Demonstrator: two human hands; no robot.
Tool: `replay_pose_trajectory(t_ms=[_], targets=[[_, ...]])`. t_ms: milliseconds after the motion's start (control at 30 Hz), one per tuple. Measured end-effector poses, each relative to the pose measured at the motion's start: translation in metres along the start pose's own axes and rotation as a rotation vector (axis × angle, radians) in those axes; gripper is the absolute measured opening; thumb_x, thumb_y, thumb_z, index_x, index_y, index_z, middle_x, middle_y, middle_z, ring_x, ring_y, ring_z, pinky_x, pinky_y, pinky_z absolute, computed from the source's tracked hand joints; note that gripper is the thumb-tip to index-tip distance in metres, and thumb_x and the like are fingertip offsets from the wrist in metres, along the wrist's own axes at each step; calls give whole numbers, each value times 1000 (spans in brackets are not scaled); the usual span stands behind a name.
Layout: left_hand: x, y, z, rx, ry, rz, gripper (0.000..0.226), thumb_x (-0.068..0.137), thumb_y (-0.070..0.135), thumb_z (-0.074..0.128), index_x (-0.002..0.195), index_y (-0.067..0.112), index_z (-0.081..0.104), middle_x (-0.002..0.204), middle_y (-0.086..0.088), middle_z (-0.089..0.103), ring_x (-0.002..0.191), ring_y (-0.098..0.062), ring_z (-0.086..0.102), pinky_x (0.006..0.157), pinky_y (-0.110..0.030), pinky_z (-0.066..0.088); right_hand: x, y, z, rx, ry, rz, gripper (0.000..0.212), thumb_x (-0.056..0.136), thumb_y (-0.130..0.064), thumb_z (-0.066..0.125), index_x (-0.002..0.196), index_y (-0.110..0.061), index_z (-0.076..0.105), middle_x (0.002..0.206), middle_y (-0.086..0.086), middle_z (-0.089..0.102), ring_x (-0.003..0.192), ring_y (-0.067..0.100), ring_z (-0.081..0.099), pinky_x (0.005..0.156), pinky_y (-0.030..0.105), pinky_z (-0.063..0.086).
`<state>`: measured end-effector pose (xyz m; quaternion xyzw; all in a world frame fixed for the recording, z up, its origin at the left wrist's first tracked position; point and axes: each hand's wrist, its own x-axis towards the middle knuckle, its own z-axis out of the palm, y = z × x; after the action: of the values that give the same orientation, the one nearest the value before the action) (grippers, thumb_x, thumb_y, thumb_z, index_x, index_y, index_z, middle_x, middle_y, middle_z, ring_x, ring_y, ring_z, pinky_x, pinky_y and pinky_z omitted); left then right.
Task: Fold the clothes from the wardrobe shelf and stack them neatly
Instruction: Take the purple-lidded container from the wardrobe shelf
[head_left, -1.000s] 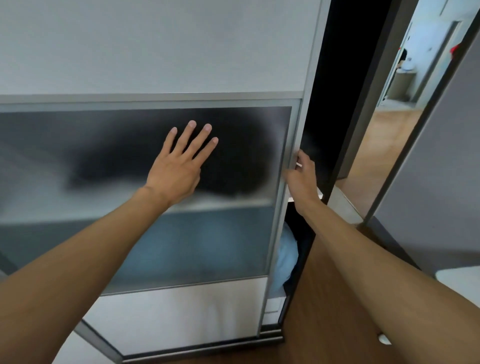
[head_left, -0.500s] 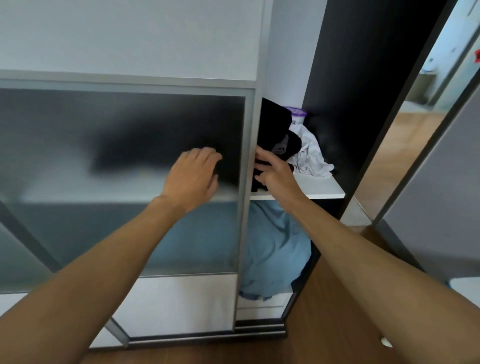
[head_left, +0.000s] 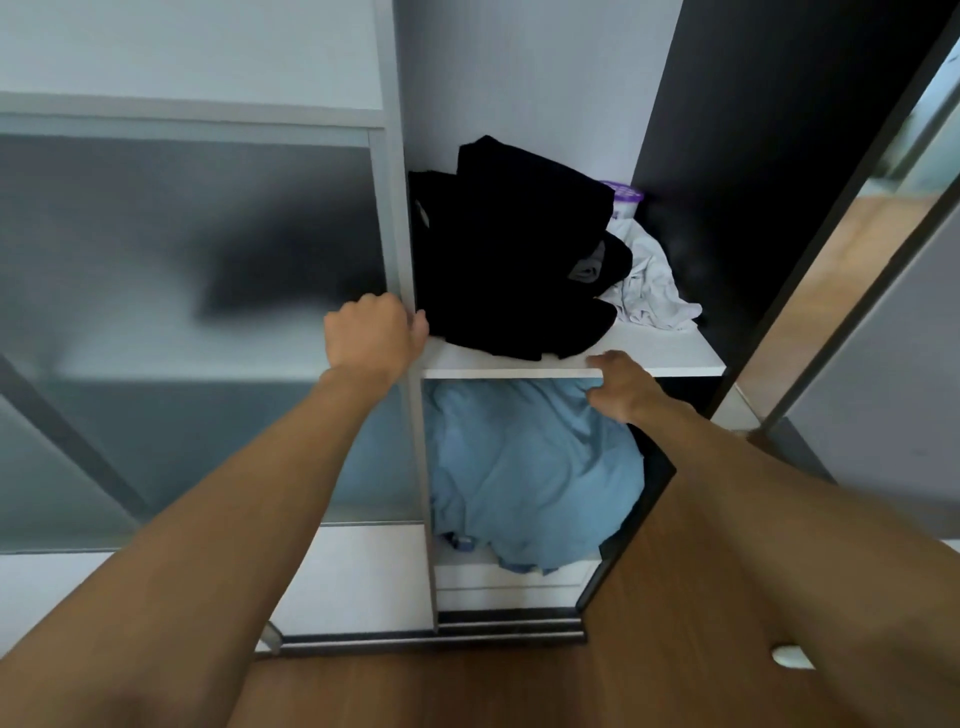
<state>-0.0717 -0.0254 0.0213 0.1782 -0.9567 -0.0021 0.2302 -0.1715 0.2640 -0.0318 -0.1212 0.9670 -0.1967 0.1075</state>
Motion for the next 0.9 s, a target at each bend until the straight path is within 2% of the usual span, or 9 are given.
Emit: replay_pose_trajectory(t_ms=[167, 333, 400, 533, 633, 700, 767, 833, 900], targets=[[-4, -28, -1, 26, -20, -55, 46, 97, 49, 43, 95, 13, 73, 99, -18, 69, 94, -43, 64, 72, -39, 41, -4, -10, 3, -70, 23, 9, 63, 90, -20, 59, 150, -13, 38, 148, 12, 37, 137, 28, 39, 112, 39, 38], [-10, -52, 21, 51, -129, -161, 53, 102, 47, 31, 109, 11, 70, 114, -20, 68, 107, -43, 62, 87, -42, 45, -9, 0, 7, -99, 21, -24, 71, 91, -17, 61, 154, -14, 28, 160, 9, 24, 149, 23, 18, 119, 41, 27], [-14, -57, 28, 16, -163, -236, 50, 102, 43, 31, 111, 10, 68, 116, -19, 66, 108, -43, 61, 84, -43, 42, -8, 2, 6, -94, 4, -32, 73, 91, -16, 61, 155, -14, 26, 160, 8, 23, 150, 23, 17, 120, 40, 25], [-18, -71, 32, -54, -121, -317, 44, 102, 34, 36, 100, 2, 67, 107, -23, 67, 99, -46, 61, 75, -42, 37, -3, 4, 5, -34, 9, -6, 72, 90, -12, 62, 154, -16, 30, 159, 6, 27, 147, 22, 25, 118, 36, 29], [-22, -82, 34, -108, -113, -349, 41, 100, 31, 39, 94, 1, 65, 103, -26, 66, 97, -47, 61, 78, -43, 45, -2, 3, 9, -8, 45, 13, 72, 87, -10, 64, 152, -17, 34, 154, 6, 32, 142, 24, 33, 113, 35, 36], [-26, -78, 36, -142, -141, -323, 36, 98, 31, 40, 85, 4, 61, 98, -25, 67, 93, -46, 62, 75, -42, 45, -3, 4, 12, -8, 62, 16, 71, 86, -10, 64, 151, -18, 35, 153, 7, 32, 141, 25, 34, 112, 38, 38], [-28, -63, 38, -203, -210, -258, 39, 97, 33, 39, 84, 5, 63, 95, -20, 67, 91, -42, 62, 76, -40, 46, -4, 6, 14, -2, 59, 22, 71, 85, -11, 63, 150, -19, 34, 152, 5, 31, 141, 24, 33, 111, 42, 39], [-28, -40, 39, -271, -272, -173, 38, 96, 33, 38, 87, 10, 67, 90, -11, 62, 86, -35, 58, 76, -38, 44, -4, 7, 13, -4, 39, 27, 73, 86, -12, 64, 151, -22, 32, 154, 3, 28, 143, 23, 29, 113, 41, 37], [-26, -14, 37, -348, -293, -93, 32, 95, 32, 41, 82, 18, 66, 84, -3, 56, 81, -26, 52, 75, -35, 40, -5, 8, 11, -19, 26, 25, 72, 88, -15, 64, 152, -22, 31, 157, 3, 26, 146, 23, 24, 115, 38, 32]])
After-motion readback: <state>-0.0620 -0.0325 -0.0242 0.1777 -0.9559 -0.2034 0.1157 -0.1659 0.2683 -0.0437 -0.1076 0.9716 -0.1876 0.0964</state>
